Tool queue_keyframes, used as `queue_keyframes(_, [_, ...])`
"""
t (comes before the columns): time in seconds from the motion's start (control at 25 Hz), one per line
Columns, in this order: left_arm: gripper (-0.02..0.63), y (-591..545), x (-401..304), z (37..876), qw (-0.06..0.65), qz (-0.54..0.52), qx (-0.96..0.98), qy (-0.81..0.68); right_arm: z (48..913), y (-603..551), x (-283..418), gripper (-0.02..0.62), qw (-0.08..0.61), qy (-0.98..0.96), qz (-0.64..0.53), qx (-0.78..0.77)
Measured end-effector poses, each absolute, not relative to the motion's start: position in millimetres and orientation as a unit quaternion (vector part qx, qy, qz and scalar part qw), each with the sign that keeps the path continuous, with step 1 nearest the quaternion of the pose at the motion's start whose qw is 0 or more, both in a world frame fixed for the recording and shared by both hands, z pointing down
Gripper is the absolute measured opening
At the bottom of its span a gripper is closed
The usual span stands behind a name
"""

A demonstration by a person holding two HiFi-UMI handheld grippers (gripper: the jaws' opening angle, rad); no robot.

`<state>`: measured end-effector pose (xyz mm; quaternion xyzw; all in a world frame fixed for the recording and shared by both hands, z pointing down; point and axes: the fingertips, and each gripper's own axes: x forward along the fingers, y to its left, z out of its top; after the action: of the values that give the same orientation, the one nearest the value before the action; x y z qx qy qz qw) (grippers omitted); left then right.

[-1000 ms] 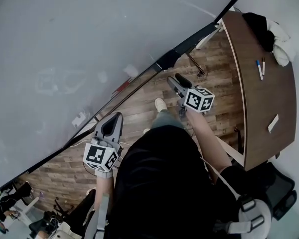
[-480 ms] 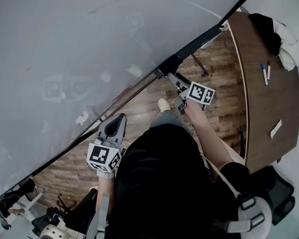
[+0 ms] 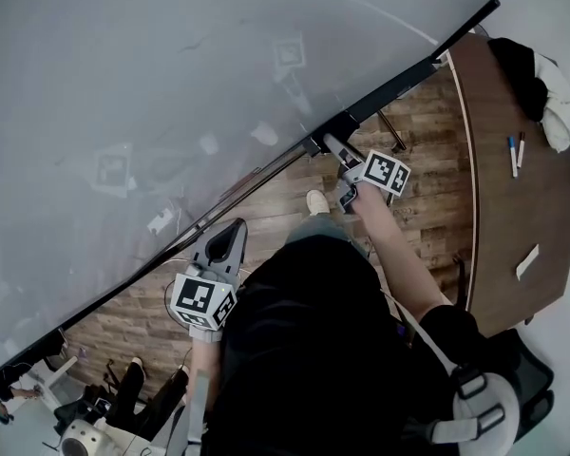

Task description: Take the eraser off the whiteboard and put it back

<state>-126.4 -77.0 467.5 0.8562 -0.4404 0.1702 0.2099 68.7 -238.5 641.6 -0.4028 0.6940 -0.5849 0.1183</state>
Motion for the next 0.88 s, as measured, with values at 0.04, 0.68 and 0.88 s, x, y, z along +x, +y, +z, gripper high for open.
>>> queue_keyframes(0.04, [0.006, -77.0, -127.8, 468.0, 0.211, 0.171, 0.855, -0.442, 642.4, -240.3, 67.2, 0.284, 0.119, 0.692, -0.588, -0.402])
queue_keyframes(0.68, [0.006, -71.6, -138.3, 473.2, 0.221, 0.167, 0.846, -0.456, 641.1, -242.8, 61.4, 0.222, 0.137, 0.668, -0.613, -0.400])
queue_keyframes(0.88, [0.006, -68.3, -135.5, 475.6, 0.220, 0.166, 0.847, -0.454, 641.7, -237.6, 65.1, 0.216, 0.139, 0.664, -0.615, -0.402])
